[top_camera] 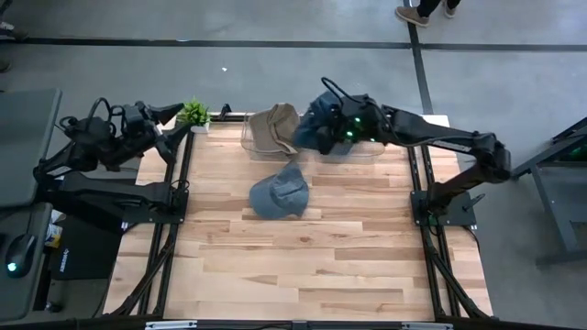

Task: Pick & Place hat
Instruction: Put the black cap into the right transparent bin

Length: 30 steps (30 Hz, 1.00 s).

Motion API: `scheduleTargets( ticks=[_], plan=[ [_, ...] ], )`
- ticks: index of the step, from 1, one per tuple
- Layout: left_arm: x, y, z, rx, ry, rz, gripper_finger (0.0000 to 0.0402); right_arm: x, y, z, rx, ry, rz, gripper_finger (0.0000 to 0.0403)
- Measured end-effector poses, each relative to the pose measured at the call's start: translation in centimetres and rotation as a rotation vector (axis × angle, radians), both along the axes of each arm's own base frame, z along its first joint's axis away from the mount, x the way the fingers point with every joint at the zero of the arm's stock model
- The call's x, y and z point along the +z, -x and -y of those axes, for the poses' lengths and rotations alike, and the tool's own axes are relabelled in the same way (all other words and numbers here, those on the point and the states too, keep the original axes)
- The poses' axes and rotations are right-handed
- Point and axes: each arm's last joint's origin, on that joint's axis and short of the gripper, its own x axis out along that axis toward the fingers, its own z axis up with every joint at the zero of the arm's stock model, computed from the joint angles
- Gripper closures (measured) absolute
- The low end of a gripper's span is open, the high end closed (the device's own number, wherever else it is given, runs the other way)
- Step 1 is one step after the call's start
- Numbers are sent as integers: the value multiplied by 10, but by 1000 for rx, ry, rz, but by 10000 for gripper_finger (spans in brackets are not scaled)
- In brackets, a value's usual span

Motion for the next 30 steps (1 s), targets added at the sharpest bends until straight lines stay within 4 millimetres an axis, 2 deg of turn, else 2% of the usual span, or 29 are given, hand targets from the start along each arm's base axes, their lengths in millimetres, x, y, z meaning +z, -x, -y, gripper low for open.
scheduleTargets(
  ticks=[3,7,14,22,30],
  plan=[
    [0,6,0,23,2,9,136,-10,-17,12,7,-37,51,403],
    [0,10,0,21,2,21,136,-25,-30,23,12,-72,40,403],
    [-1,9,0,9,10,17,136,-27,-31,28,5,-85,54,403],
    [-1,9,1,-20,15,19,136,-20,-9,26,-33,-87,-37,403],
    [-2,8,1,-55,19,12,136,-3,28,30,-4,-110,-83,403]
  ],
)
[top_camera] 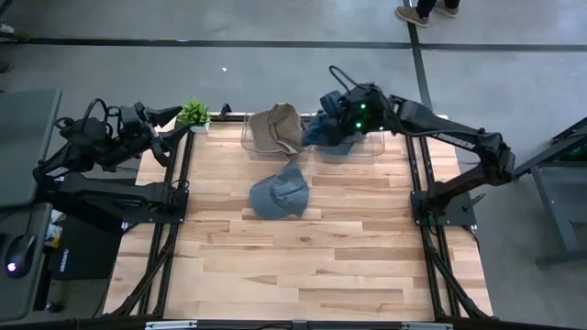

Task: Pick & Place hat
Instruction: Put the black cap into the right transparent bin

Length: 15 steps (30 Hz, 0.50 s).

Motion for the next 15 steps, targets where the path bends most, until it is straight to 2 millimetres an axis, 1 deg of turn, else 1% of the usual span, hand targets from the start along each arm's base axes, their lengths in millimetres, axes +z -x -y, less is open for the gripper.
scheduleTargets(
  ticks=[4,9,12,15],
  plan=[
    [0,-1,1,-22,-2,-3,136,5,12,10,67,-21,29,403],
    [0,-2,1,-33,-2,-6,136,6,23,25,256,-76,80,403],
    [0,-2,1,-47,3,-5,136,7,29,31,427,-57,124,403],
    [0,-3,2,-65,4,-4,136,8,38,41,493,-77,180,403]
  ],
)
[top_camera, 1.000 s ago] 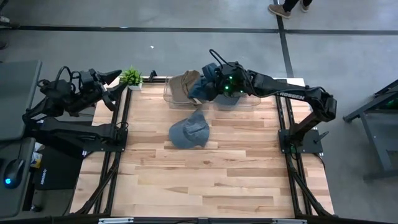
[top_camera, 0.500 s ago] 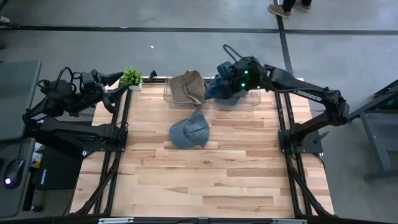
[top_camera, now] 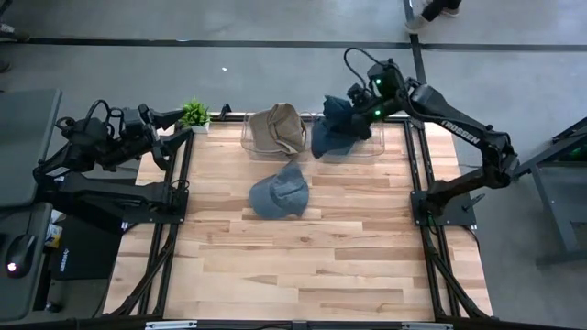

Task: Pick & Place hat
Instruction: Put the black cap into the right transparent bin

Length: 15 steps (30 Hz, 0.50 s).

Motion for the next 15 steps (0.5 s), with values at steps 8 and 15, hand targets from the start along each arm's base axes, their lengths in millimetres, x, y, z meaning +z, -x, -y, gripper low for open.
scheduleTargets(
  ticks=[8,15],
  plan=[
    [0,0,0,-3,21,12,136,-5,21,28,86,-165,76,403],
    [1,0,0,0,22,18,136,-22,24,53,200,-343,144,403]
  ],
)
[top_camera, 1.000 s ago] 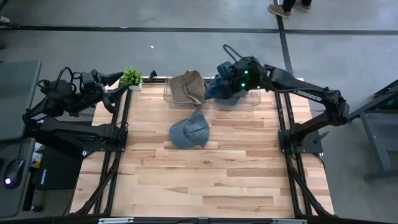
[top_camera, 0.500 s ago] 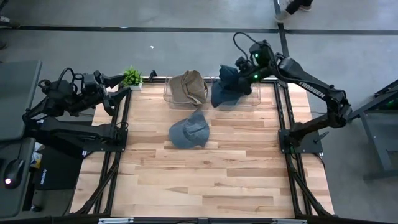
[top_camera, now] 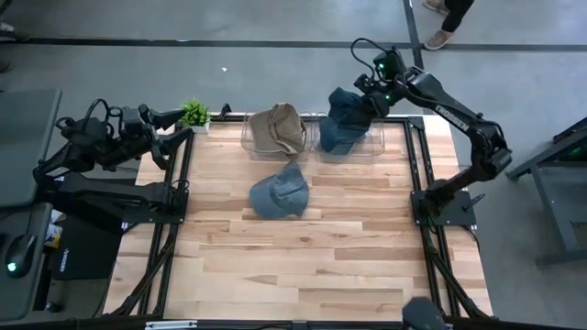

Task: Pick & Place hat
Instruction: Put the black cap into the right transparent bin

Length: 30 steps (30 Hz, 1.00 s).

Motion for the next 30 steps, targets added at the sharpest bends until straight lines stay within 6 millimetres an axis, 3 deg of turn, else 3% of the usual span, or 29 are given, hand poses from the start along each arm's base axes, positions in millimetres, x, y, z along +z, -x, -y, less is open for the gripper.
scheduleTargets(
  ticks=[12,20,25,30],
  plan=[
    [0,-2,0,-7,53,28,136,-49,-8,44,83,-126,81,403],
    [0,-2,0,0,91,48,136,-80,-15,59,80,-135,67,403],
    [0,-2,0,1,95,49,136,-93,-9,63,39,-138,-5,403],
    [0,-1,-1,20,96,50,136,-103,6,62,-46,-88,-210,403]
  ],
)
